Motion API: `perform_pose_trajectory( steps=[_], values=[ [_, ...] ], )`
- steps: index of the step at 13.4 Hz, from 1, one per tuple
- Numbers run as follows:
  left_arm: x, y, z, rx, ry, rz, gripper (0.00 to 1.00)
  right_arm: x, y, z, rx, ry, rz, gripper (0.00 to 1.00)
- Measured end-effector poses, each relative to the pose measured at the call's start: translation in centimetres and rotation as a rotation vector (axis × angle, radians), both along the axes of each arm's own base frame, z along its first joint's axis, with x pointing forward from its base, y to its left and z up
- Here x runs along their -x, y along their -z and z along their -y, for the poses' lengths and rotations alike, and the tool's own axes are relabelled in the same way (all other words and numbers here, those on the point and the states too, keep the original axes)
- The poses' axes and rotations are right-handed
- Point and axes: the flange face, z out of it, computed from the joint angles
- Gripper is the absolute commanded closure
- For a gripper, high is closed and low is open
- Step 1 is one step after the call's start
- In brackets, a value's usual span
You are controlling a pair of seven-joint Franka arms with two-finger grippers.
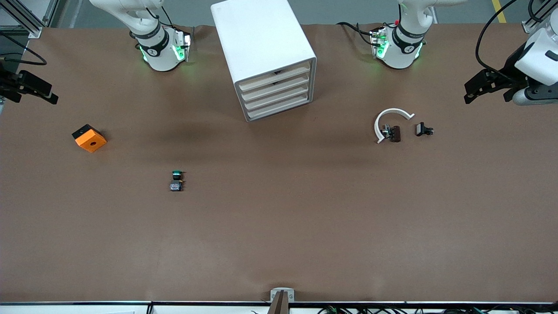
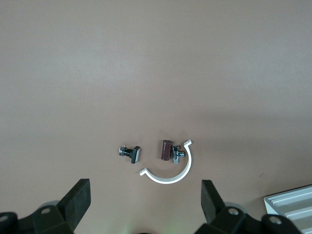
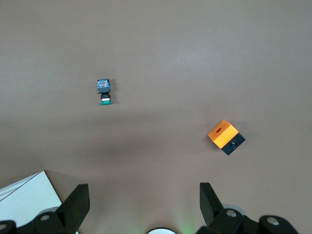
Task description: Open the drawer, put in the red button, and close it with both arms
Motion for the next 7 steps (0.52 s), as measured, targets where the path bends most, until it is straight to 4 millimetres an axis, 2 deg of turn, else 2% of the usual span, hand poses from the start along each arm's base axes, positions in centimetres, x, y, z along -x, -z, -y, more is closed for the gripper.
perform_pose_trajectory(
  steps=[7],
  values=[
    [-0.48,-0.45,-0.58,0.002,-0.012,0.012,0.00,0.01,0.01,0.00,0.000,0.000,-0.001,0.00]
  ],
)
